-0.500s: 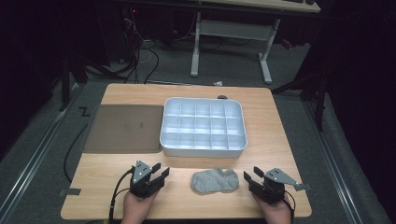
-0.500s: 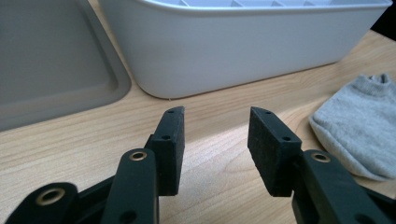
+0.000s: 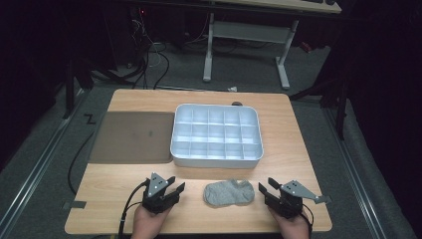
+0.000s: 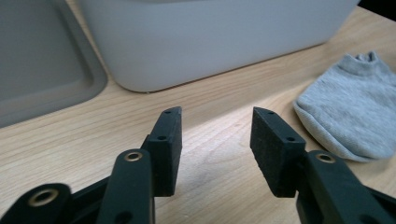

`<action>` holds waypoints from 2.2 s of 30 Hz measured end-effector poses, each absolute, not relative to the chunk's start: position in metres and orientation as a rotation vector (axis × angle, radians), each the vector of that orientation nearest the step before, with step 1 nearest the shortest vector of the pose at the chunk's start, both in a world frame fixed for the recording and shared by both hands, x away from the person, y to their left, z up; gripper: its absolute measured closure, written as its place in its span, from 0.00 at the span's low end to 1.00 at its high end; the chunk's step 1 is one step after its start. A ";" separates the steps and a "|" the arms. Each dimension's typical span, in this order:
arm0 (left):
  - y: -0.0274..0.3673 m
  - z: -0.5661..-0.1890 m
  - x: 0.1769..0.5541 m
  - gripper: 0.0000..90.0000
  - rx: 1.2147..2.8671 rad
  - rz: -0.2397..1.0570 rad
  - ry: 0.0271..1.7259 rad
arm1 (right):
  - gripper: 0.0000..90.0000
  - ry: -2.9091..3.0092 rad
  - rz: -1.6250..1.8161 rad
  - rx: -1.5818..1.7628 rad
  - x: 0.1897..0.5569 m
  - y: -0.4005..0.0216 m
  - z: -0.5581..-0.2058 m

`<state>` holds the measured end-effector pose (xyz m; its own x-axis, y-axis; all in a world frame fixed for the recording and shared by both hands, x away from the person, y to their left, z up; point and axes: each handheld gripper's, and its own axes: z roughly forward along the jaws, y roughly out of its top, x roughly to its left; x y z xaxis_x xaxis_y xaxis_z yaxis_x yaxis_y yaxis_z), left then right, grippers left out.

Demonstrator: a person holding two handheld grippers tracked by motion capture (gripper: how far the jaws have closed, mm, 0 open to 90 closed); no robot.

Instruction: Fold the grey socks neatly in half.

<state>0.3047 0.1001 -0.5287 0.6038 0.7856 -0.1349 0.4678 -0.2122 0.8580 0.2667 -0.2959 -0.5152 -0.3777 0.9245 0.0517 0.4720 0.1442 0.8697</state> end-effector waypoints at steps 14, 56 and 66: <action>0.072 -0.521 0.296 0.53 1.938 0.373 0.905 | 0.63 1.912 1.133 1.341 0.265 -0.294 -0.512; 0.044 -0.534 0.294 0.76 2.072 0.346 0.917 | 0.56 2.198 1.034 1.385 0.277 -0.242 -0.530; 0.048 -0.534 0.296 0.76 2.070 0.312 0.915 | 0.67 2.193 1.027 1.389 0.278 -0.233 -0.530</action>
